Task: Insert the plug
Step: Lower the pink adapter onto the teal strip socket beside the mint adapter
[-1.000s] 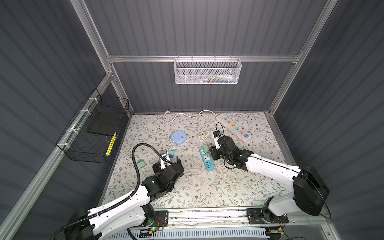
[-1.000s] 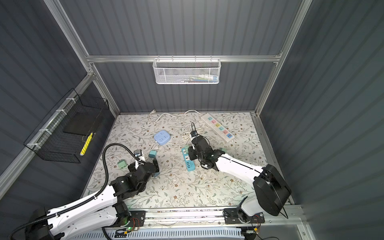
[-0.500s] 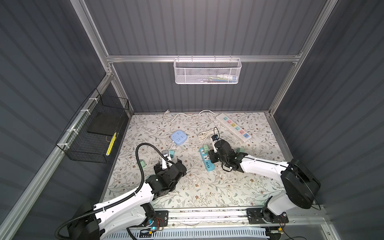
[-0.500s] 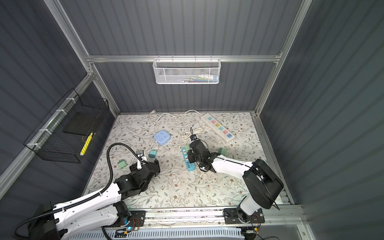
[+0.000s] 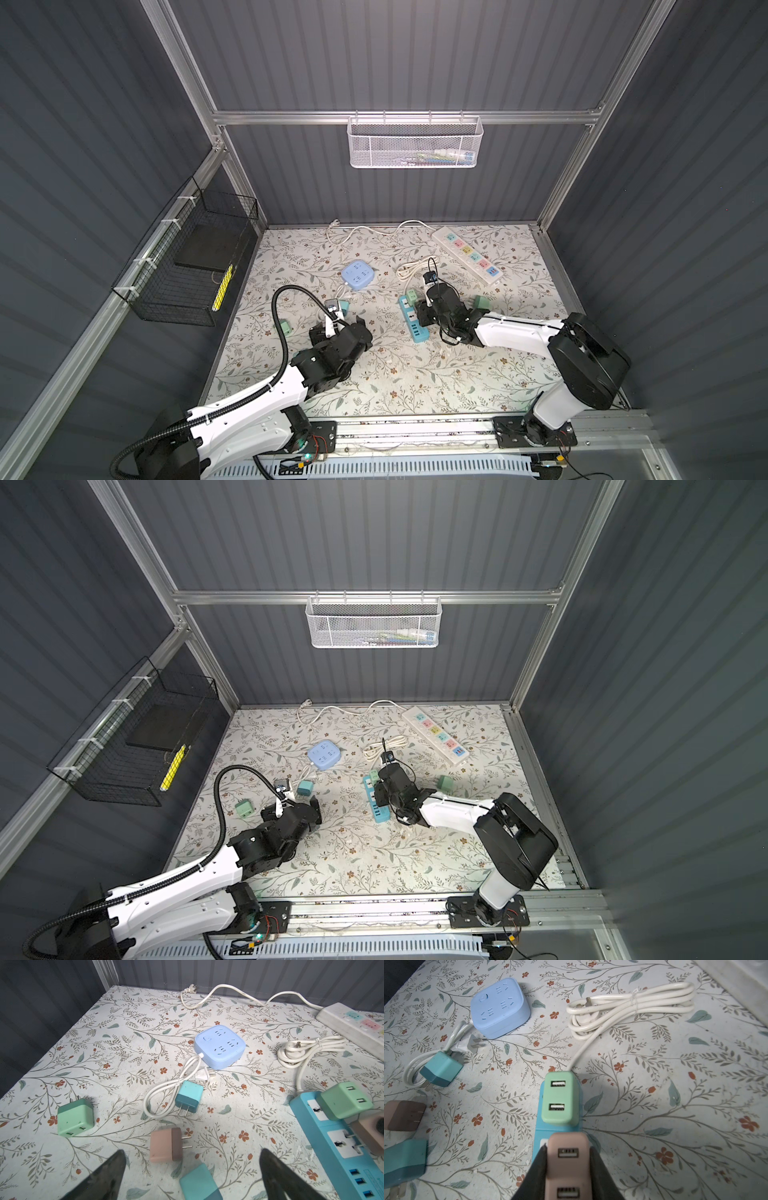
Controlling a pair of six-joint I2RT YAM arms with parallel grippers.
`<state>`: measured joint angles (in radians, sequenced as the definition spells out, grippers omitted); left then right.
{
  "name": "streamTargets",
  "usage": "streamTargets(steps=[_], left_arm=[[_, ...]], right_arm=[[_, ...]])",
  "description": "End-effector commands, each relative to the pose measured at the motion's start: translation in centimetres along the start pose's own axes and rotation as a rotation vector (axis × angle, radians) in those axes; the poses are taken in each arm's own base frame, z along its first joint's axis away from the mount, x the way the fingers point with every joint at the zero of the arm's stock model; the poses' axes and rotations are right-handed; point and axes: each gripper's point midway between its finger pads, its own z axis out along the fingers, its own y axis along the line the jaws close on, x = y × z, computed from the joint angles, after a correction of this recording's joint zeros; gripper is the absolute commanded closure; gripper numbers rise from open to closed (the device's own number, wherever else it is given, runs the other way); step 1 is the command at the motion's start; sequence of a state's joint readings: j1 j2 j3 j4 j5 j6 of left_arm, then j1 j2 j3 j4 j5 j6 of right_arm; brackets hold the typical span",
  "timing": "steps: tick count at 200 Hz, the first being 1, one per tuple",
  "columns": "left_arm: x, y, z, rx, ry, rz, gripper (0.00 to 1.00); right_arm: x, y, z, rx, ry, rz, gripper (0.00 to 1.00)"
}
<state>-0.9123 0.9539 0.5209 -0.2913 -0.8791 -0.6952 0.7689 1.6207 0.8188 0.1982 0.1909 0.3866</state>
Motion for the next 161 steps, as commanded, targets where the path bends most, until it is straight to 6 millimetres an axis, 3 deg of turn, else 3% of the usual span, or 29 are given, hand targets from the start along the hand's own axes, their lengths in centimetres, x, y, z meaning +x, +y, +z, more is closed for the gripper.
streamTargets(steps=[1, 84, 141, 161], left_arm=[[-1.0, -0.3, -0.1, 0.01, -0.016, -0.016, 0.0], [-0.7, 0.4, 0.0, -0.003, -0.014, -0.034, 0.0], [-0.6, 1.6, -0.5, -0.029, -0.022, -0.056, 0.0], [-0.4, 1.8, -0.6, -0.025, -0.021, -0.07, 0.0]], right_arm=[[1.3, -0.1, 0.4, 0.018, 0.026, -0.006, 0.77], [3.9, 0.3, 0.6, 0.135, 0.083, -0.121, 0.77], [8.3, -1.0, 1.1, 0.265, 0.193, -0.094, 0.77], [8.6, -0.7, 1.0, 0.274, 0.194, -0.109, 0.75]])
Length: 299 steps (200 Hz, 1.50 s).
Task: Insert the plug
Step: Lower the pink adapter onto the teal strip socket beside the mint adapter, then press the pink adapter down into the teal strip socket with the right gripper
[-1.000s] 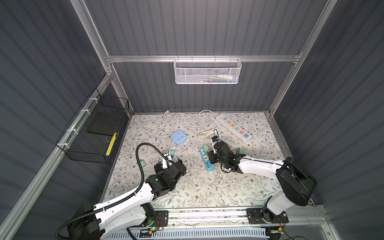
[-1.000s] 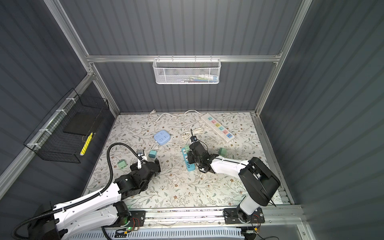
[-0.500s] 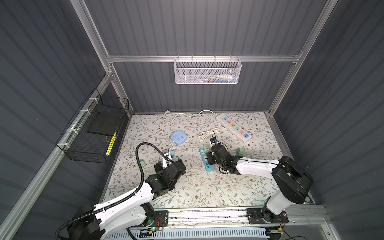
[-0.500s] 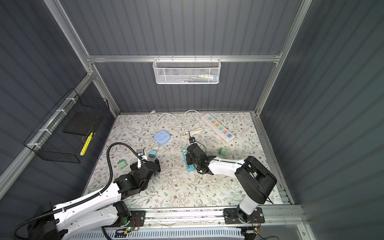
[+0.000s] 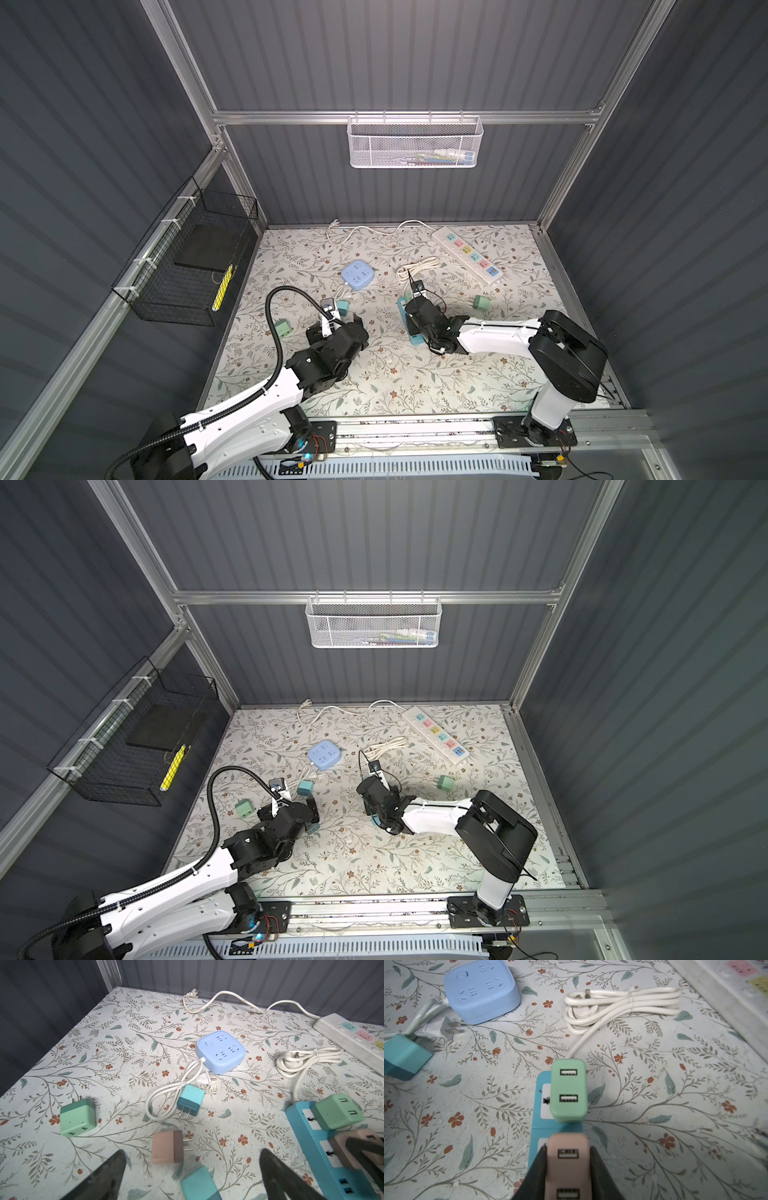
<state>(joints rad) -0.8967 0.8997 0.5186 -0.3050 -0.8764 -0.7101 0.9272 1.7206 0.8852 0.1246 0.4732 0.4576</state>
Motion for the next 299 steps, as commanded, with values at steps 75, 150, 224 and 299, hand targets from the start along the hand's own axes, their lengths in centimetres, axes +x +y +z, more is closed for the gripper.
streamTargets(steps=[75, 150, 224, 299], left_arm=[[-0.8, 0.9, -0.6, -0.016, -0.018, -0.021, 0.0], [-2.9, 0.7, -2.0, 0.028, -0.046, -0.03, 0.0], [-3.3, 0.7, -2.0, 0.014, -0.049, -0.019, 0.0], [-3.3, 0.3, -1.9, 0.021, -0.045, -0.019, 0.0]], right_arm=[[-1.8, -0.5, -2.8, 0.018, 0.044, -0.014, 0.4], [-6.7, -3.2, -3.2, 0.003, 0.031, 0.027, 0.31], [-0.4, -3.8, -0.7, 0.008, 0.153, 0.077, 0.33], [-1.5, -4.3, -2.5, 0.008, 0.135, 0.083, 0.29]])
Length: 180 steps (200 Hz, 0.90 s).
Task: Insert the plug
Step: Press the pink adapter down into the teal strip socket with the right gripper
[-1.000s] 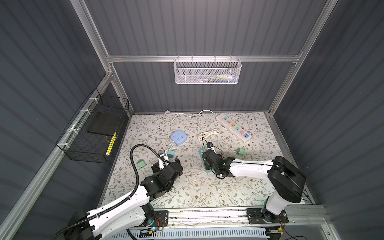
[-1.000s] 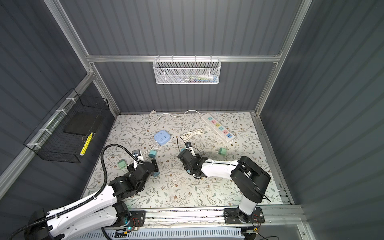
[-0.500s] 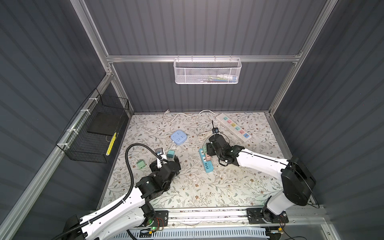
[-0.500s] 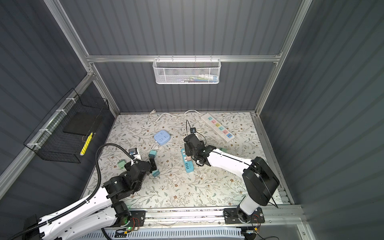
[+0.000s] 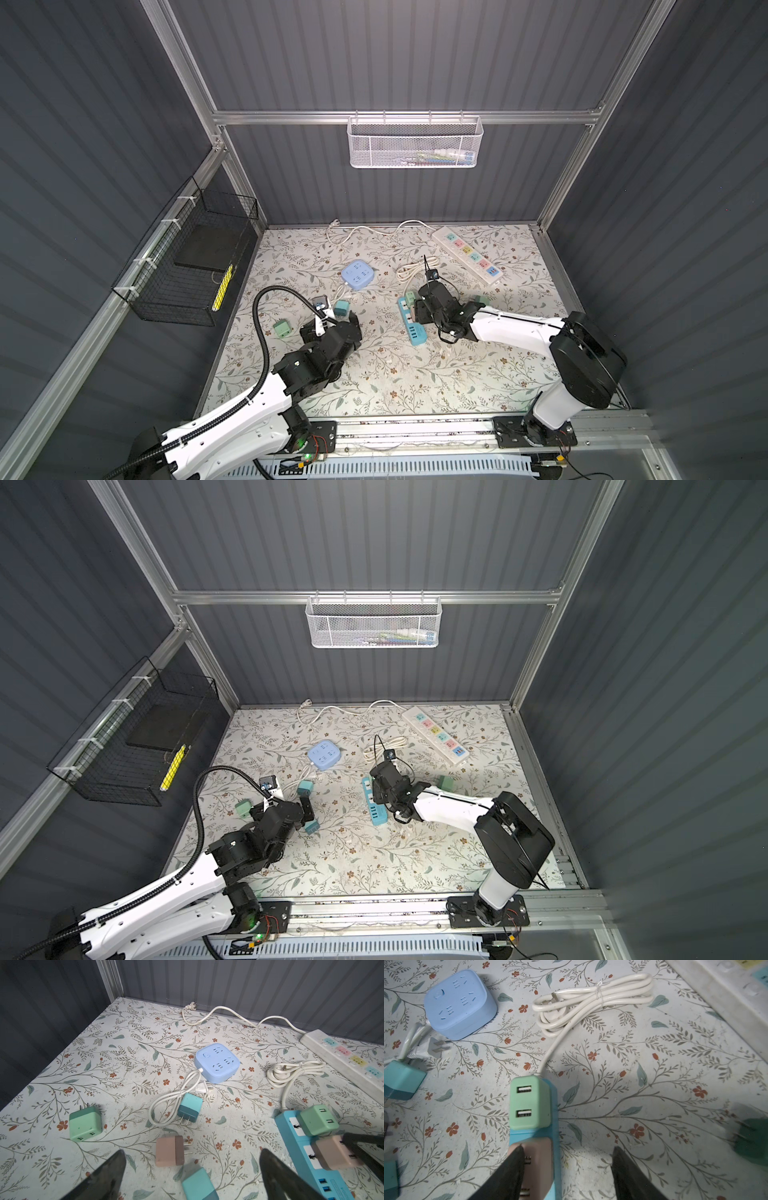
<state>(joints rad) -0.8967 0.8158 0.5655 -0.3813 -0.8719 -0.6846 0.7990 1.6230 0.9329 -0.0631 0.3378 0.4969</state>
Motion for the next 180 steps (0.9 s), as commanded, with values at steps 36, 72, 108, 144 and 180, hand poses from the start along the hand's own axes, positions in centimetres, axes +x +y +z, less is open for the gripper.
streamTargets(steps=[36, 72, 108, 144, 180], left_arm=[[-1.9, -0.2, -0.4, -0.003, -0.03, 0.001, 0.0], [-2.5, -0.2, -0.8, 0.009, -0.044, -0.001, 0.0], [-2.4, -0.4, -0.8, 0.018, -0.039, -0.004, 0.0], [-2.2, -0.7, -0.7, 0.026, -0.028, -0.011, 0.0], [-2.6, -0.7, -0.9, 0.022, -0.033, -0.004, 0.0]], right_arm=[[-0.4, 0.7, -4.5, -0.093, 0.053, -0.006, 0.12], [4.6, 2.1, -4.7, -0.124, 0.171, -0.098, 0.04], [8.1, 3.3, -3.6, -0.123, 0.263, -0.148, 0.07], [9.1, 2.9, -1.2, -0.067, 0.282, -0.183, 0.1], [9.2, 3.5, 0.3, -0.068, 0.29, -0.218, 0.21]])
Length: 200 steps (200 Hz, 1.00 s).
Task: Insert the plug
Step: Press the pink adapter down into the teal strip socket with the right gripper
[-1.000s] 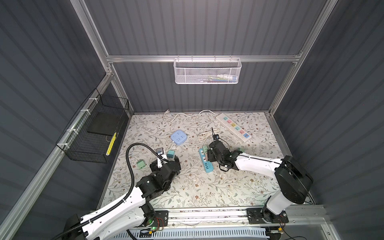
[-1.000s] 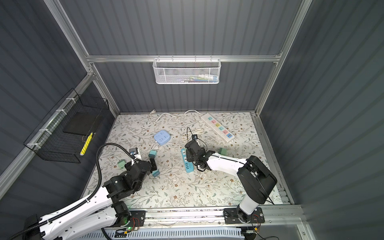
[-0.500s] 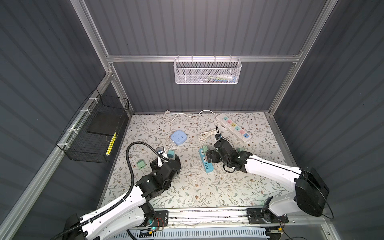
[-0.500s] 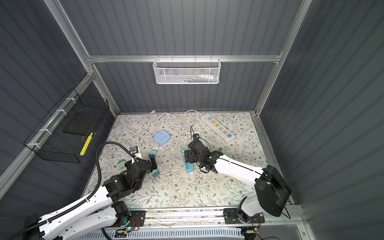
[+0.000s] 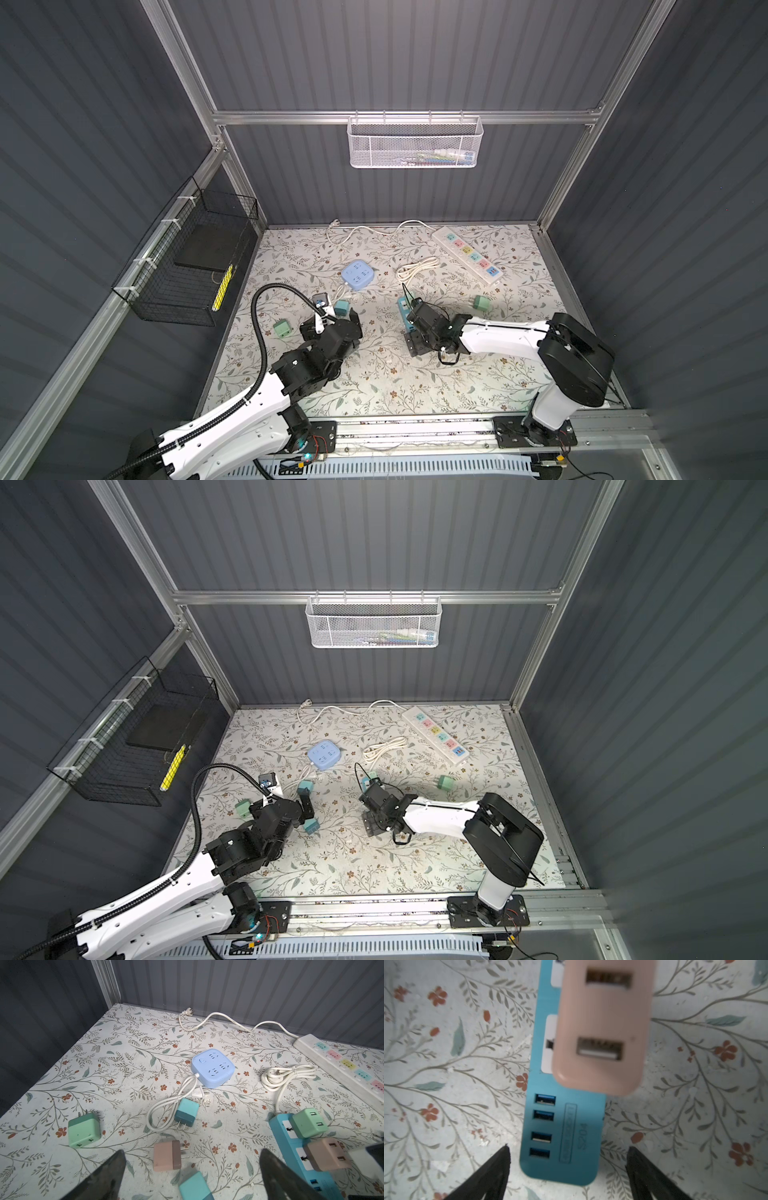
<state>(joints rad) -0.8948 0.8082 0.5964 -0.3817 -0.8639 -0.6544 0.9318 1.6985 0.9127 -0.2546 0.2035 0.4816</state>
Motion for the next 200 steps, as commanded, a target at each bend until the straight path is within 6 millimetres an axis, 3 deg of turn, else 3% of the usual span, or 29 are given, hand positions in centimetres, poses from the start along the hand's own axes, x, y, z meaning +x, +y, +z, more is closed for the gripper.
streamTargets(steps=[1, 15, 32, 48, 86, 110, 161, 200], left_arm=[[-1.5, -0.2, -0.4, 0.001, -0.018, -0.006, 0.0], [-1.7, -0.2, -0.5, -0.003, -0.019, -0.002, 0.0], [-1.8, -0.1, -0.5, -0.007, -0.023, -0.003, 0.0], [-1.9, -0.2, -0.5, -0.004, -0.028, 0.0, 0.0], [-3.4, -0.9, -0.7, 0.001, -0.056, 0.031, 0.0], [-4.5, -0.8, -0.9, -0.026, -0.066, 0.044, 0.0], [-4.5, -0.2, -1.1, -0.037, -0.073, 0.033, 0.0], [-4.4, -0.3, -0.4, -0.065, -0.064, 0.073, 0.0]], right_arm=[[-1.3, 0.4, 0.5, 0.004, -0.023, -0.02, 0.21], [-1.6, 0.4, 0.7, 0.008, -0.028, -0.027, 0.29], [-1.8, 0.0, 0.7, 0.028, -0.047, -0.048, 0.47], [-2.3, -0.3, 0.5, 0.04, -0.068, -0.079, 0.53], [-3.7, -2.6, 1.6, 0.075, -0.084, -0.121, 0.54], [-5.6, -4.1, 2.6, 0.069, -0.091, -0.111, 0.55], [-10.9, -6.3, 5.1, 0.053, -0.072, -0.133, 0.53], [-13.2, -8.0, 6.6, 0.059, -0.075, -0.123, 0.5]])
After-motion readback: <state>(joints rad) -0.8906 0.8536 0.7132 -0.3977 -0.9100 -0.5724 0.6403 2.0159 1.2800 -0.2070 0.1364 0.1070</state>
